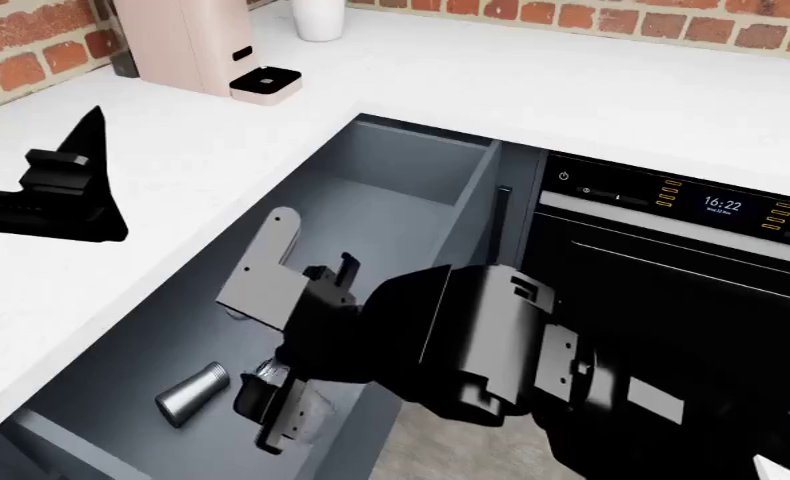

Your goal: Pick and place the shaker into the drawer. Then close the cabinet.

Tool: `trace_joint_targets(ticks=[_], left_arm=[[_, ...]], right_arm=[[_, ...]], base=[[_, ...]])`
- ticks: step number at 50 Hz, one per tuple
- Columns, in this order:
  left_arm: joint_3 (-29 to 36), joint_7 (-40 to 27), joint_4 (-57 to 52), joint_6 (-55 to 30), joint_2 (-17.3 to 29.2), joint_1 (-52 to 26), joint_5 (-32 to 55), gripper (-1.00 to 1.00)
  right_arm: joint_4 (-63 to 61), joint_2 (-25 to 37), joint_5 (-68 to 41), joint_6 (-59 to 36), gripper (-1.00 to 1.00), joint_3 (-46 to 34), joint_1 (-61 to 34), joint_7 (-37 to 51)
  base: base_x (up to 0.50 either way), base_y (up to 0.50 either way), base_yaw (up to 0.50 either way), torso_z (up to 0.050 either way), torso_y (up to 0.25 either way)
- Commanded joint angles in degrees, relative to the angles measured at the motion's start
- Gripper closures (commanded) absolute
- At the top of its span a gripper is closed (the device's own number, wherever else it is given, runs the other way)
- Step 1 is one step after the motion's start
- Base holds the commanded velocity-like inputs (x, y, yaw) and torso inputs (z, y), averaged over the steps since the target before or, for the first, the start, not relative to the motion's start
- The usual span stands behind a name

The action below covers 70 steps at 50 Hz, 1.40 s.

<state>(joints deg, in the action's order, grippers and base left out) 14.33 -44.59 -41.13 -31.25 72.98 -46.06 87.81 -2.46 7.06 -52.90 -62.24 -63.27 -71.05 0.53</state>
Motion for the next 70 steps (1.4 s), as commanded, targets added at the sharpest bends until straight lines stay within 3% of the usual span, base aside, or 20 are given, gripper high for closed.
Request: trace_joint_targets(ticks=[1, 9, 20, 29, 36, 45, 54, 70], left_arm=[[0.10, -0.07, -0.01, -0.28, -0.47, -0.10, -0.15, -1.00], [0.80, -0.51, -0.01, -1.98, -1.73, -2.69, 0.43, -1.00], [3.33, -2.18, -0.55, -5.69, -5.74, -8.14, 1.74, -1.00], [7.69, -3.47, -0.61, -8.68, -13.43, -12.66, 1.73, -1.00], [10.27, -4.79, -0.45, -9.17, -18.78, -13.90, 1.38, -1.00], [12.36, -6.18, -0.62, -10.35, -22.51, -16.15, 2.07, -1.00], [12.74, -6.53, -1.07, -10.60, -22.96, -16.56, 2.60, -1.00], [12.30, -5.86, -1.87, -9.56, -22.23, -14.60, 2.22, -1.00]], right_arm=[[2.75, -0.40, -0.31, 0.23, -1.00, 3.93, -1.98, 2.55], [2.36, 1.71, -2.94, 0.00, -1.00, 10.95, -5.23, 5.57], [-2.18, 6.66, -10.05, -0.26, -1.00, 28.50, -12.43, 16.15], [-13.69, 15.17, -17.42, -3.89, -1.00, 39.50, -9.12, 31.82], [-20.84, 20.44, -30.24, -5.44, -1.00, 49.98, -2.07, 46.86], [-29.56, 26.25, -34.80, -5.67, -1.00, 53.90, 2.77, 53.82], [-32.71, 26.10, -32.52, -4.38, -1.00, 54.22, 2.92, 54.83], [-34.13, 25.63, -29.34, -0.80, -1.00, 56.26, 4.90, 55.87]], base=[[0.00, 0.00, 0.00, 0.000, 0.000], [0.00, 0.00, 0.00, 0.000, 0.000], [0.00, 0.00, 0.00, 0.000, 0.000], [0.00, 0.00, 0.00, 0.000, 0.000], [0.00, 0.00, 0.00, 0.000, 0.000], [0.00, 0.00, 0.00, 0.000, 0.000], [-0.01, 0.00, -0.02, 0.000, 0.000], [-0.24, -0.09, -0.50, 0.000, 0.000]])
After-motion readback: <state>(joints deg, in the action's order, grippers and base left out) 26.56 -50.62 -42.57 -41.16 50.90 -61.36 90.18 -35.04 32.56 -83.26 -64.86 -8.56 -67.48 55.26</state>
